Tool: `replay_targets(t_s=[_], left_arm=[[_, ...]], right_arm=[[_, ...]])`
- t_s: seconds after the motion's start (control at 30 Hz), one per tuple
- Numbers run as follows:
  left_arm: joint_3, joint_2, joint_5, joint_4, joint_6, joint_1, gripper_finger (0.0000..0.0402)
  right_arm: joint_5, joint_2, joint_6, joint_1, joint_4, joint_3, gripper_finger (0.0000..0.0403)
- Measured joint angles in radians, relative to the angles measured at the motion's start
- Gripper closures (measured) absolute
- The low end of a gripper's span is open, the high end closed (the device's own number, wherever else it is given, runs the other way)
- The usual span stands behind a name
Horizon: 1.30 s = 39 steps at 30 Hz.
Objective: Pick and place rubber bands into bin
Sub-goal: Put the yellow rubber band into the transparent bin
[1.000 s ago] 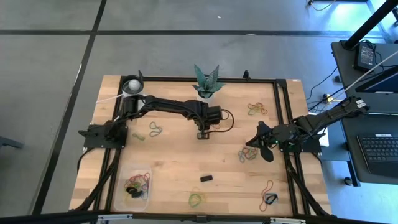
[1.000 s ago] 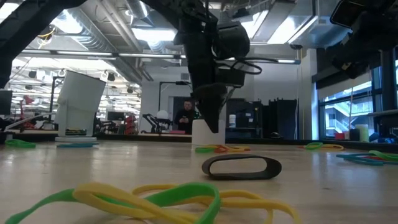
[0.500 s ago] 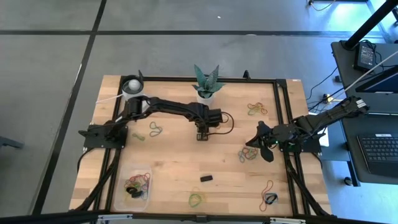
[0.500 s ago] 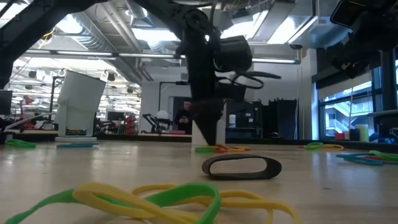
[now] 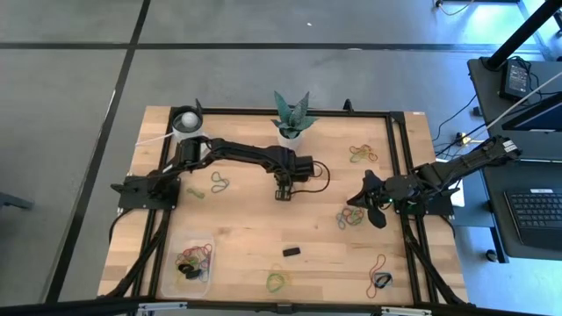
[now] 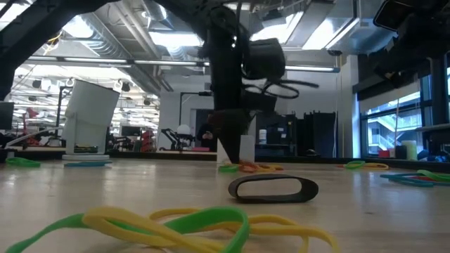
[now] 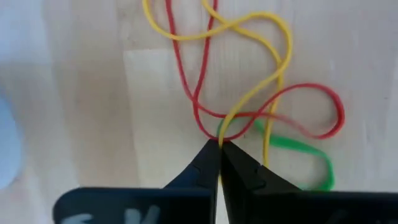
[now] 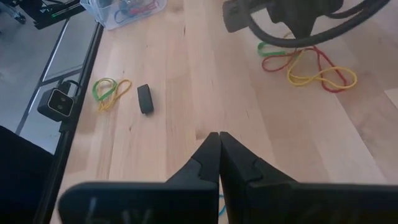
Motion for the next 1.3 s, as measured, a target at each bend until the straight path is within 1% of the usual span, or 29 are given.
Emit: replay_targets(t_s=[0.07, 0.23, 0.37, 0.53, 0.9, 1.0, 1.3], left_arm=[[0.027, -0.016, -0.026, -0.06, -0.001, -0.008, 0.0398], [0.091, -0.058, -0.049, -0.119, -0.008, -0.02, 0.0398], [0.133, -0.101, -0.049, -0.119, -0.01, -0.026, 0.0398], [0.143, -0.121, -0.047, -0.122, -0.015, -0.026, 0.0398], [0.13, -0.121, -0.046, -0.114, -0.087, -0.033, 0.0397], [0.13, -0.121, -0.045, -0.115, -0.096, -0.034, 0.0388], [0.13, -0.121, -0.046, -0.115, -0.108, -0.033, 0.034]], right_arm=[[0.001, 0.0, -0.009, 0.0, 0.001, 0.0, 0.0399], [0.002, 0.0, -0.01, 0.0, 0.003, 0.0, 0.0399], [0.002, 0.0, -0.011, 0.0, 0.003, 0.0, 0.0399], [0.002, 0.0, -0.011, 0.0, 0.003, 0.0, 0.0399], [0.002, 0.0, -0.015, 0.0, 0.002, 0.0, 0.0399], [0.001, 0.0, -0.015, 0.0, 0.002, 0.0, 0.0399], [0.0, 0.0, -0.037, 0.0, 0.002, 0.0, 0.0399]])
